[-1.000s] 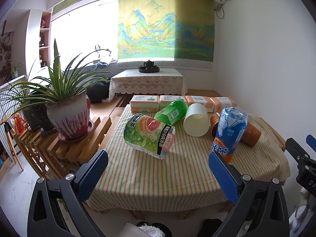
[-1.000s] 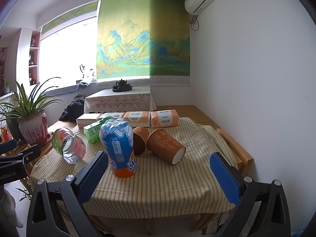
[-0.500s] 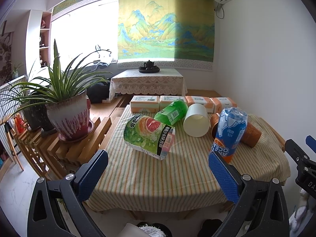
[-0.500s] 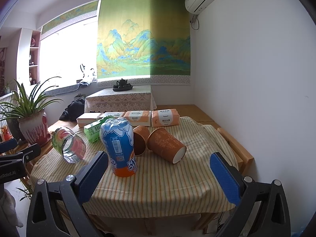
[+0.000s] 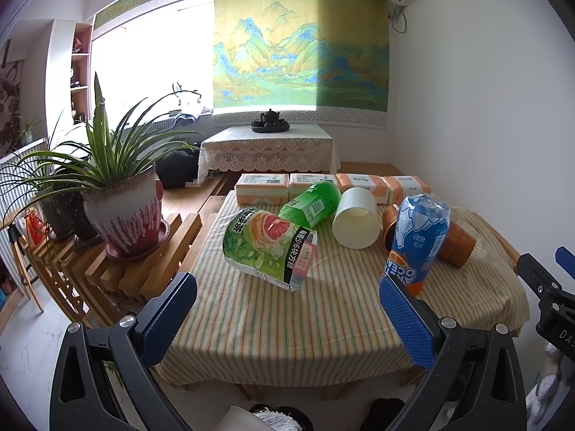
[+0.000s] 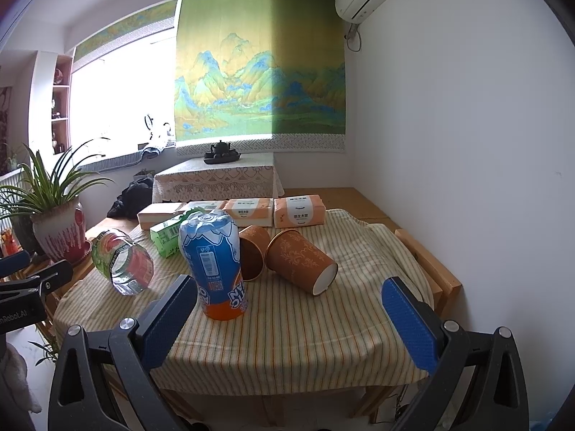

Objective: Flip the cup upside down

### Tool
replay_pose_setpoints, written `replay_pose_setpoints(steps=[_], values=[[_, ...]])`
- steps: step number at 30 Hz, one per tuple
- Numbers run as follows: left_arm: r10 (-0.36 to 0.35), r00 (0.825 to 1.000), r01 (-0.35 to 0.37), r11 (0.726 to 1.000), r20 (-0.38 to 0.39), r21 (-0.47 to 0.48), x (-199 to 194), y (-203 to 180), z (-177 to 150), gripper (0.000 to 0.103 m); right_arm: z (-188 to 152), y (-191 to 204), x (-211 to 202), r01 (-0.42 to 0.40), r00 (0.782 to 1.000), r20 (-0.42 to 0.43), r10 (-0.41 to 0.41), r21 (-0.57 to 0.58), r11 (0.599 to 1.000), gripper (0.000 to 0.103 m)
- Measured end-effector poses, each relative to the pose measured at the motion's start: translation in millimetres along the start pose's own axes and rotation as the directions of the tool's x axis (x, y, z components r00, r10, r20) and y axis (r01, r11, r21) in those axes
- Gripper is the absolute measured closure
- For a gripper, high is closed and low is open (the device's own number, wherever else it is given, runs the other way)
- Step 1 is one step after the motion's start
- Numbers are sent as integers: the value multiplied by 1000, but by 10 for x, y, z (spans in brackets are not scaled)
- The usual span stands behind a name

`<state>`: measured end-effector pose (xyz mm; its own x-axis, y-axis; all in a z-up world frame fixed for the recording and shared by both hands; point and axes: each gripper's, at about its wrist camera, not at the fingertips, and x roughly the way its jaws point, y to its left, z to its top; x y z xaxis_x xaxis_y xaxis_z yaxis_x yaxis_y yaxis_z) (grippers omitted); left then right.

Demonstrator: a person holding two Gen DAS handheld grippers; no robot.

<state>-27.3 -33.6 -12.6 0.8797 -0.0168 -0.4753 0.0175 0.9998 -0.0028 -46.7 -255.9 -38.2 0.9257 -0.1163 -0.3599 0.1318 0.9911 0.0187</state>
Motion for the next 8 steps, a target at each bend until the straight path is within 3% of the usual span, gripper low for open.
replay_pose_setpoints(steps=[8], values=[[17,1000,-17,1000,-2,-6,43,35,-12,0,9,-1,21,3,1000,-7,-3,2,1000,2]])
